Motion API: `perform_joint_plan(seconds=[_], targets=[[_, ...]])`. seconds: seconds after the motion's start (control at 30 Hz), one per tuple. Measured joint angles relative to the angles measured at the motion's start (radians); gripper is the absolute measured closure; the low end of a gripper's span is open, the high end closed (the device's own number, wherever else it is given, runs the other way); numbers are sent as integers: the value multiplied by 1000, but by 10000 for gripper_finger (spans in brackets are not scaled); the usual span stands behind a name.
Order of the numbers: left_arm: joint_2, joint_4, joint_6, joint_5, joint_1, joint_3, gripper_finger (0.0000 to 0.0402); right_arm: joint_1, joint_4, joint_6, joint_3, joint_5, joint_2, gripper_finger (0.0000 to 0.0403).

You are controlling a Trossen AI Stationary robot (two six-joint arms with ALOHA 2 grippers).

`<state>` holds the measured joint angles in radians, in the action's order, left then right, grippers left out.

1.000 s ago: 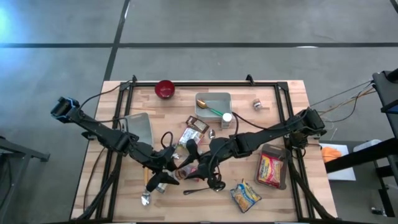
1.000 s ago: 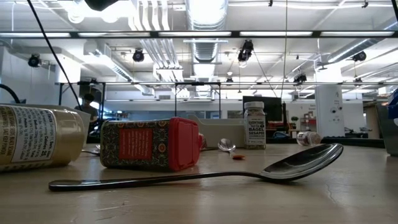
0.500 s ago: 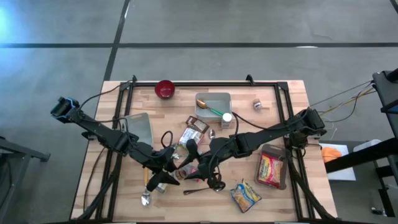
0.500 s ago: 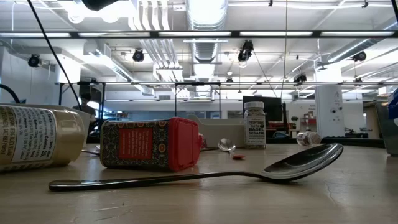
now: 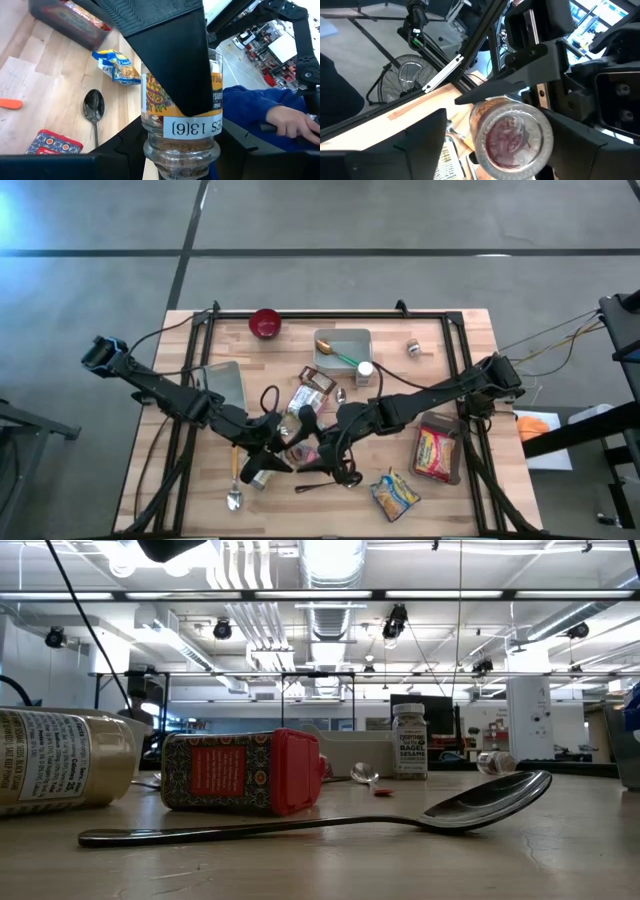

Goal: Pick & Place Food Item
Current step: Put the left brown seasoning bottle into the left gray bin

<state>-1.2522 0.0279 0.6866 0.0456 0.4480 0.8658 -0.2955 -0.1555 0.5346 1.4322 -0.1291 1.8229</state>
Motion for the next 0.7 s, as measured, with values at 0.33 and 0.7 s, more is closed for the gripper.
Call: perform_joint_plan(seconds=[0.33,0.7], targets=[[0,-7,-1,8,0,0,235,0,-1,-4,0,43,0,218],[1,2,1,7,2,0,95,-2,5,-15,0,99,-2,218]])
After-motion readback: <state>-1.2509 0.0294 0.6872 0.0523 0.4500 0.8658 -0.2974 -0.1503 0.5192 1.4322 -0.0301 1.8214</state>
